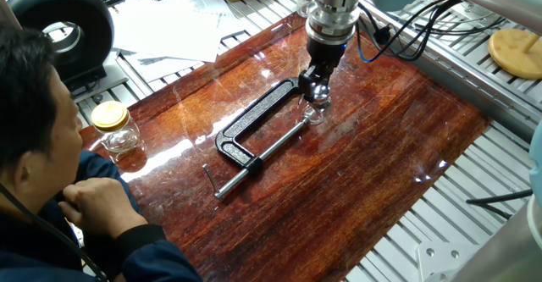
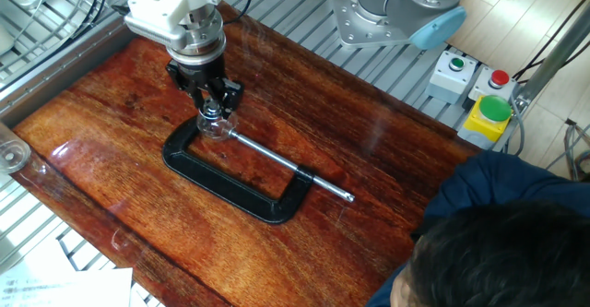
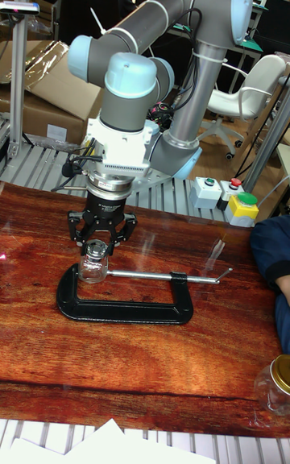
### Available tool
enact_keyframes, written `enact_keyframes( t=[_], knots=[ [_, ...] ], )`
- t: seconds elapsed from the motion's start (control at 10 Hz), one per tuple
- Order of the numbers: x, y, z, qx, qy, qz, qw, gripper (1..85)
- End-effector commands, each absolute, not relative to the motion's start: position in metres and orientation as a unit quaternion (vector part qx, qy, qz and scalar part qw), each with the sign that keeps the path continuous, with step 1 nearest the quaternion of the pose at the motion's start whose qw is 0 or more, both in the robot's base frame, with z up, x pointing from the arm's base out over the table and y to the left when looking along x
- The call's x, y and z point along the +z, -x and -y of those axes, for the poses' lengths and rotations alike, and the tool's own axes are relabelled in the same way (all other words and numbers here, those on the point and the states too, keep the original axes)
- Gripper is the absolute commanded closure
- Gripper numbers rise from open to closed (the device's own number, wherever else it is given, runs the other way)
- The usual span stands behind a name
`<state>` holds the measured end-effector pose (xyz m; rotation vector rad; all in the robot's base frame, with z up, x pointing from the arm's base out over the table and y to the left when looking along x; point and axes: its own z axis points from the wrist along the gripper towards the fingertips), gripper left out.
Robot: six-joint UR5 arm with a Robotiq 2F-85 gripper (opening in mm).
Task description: Screw the lid onto the jar
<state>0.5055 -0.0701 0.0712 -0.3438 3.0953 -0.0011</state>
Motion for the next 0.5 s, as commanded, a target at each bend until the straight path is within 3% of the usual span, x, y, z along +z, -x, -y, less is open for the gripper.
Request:
enact_keyframes(
  t=[0.0,0.1,0.4],
  knots=[
    [0.074,-0.507,0.071,-0.005,0.108,-0.994,0.015,80.3],
    [0.075,-0.505,0.068,-0.002,0.113,-0.994,0.01,70.0],
    [0.076,-0.506,0.057,0.015,0.126,-0.992,0.014,53.7]
  ],
)
